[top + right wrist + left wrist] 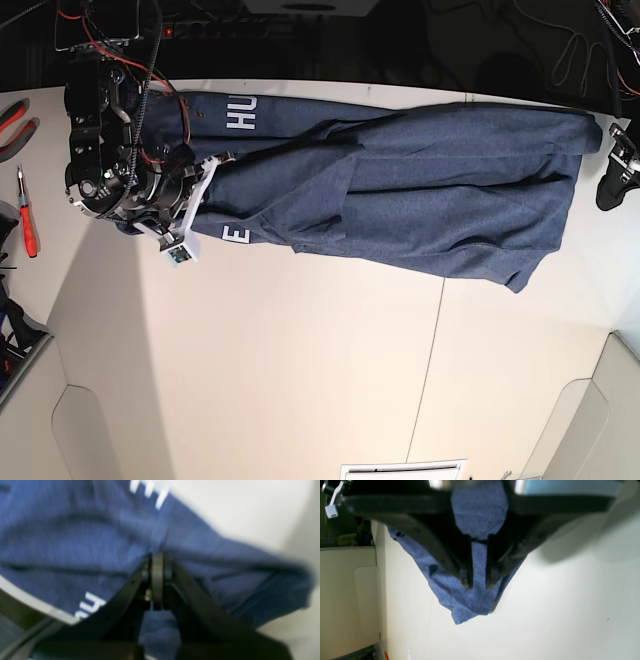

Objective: Layout the t-shirt on the table in an organized manner, then fold the t-shirt properly

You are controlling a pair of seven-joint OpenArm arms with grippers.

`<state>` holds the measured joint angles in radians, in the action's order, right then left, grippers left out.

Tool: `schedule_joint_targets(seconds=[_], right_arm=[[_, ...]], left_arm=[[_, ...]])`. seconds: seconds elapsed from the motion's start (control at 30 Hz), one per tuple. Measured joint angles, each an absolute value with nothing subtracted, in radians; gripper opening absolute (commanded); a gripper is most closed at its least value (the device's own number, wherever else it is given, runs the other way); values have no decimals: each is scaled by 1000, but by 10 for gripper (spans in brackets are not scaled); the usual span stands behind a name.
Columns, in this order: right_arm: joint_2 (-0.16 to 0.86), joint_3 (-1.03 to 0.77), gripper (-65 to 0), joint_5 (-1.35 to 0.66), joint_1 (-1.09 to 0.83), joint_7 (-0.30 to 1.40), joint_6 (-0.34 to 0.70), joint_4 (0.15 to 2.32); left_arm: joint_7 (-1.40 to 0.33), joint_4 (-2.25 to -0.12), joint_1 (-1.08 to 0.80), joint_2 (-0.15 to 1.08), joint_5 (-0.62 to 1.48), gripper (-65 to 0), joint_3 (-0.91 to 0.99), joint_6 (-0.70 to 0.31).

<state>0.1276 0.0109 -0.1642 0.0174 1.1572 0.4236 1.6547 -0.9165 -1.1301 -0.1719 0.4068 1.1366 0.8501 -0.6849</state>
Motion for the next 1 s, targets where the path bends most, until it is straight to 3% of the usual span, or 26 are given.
schedule_joint_targets(seconds=[0.23, 0.3, 0.33, 0.37, 0.5, 0.67, 0.83, 1.0], right_arm=[[128, 11, -650, -212, -7, 1156, 423, 1710], [128, 11, -477, -211, -6, 1136, 423, 1761], [128, 11, -413, -210, -6, 1125, 424, 1789], [128, 11, -390, -211, -6, 1110, 430, 1815], [128, 11, -391, -165, 12, 1080, 458, 1850], [152, 15, -391, 2, 34, 931, 578, 1806], [247, 95, -438, 98, 84, 923, 605, 1755], [308, 236, -438, 101, 123, 924, 609, 1650]], left_arm=[[-916, -1130, -172, 406, 1135, -551, 850, -685], [-916, -1130, -172, 407, 1136, -551, 850, -685], [-916, -1130, -172, 407, 1135, -551, 850, -685], [-916, -1130, -172, 406, 1135, -551, 850, -685], [-916, -1130, -172, 407, 1135, -551, 850, -685], [-916, -1130, -172, 407, 1136, -551, 850, -685], [-916, -1130, -171, 407, 1138, -551, 850, -685], [-916, -1130, -171, 407, 1138, -551, 850, -685]])
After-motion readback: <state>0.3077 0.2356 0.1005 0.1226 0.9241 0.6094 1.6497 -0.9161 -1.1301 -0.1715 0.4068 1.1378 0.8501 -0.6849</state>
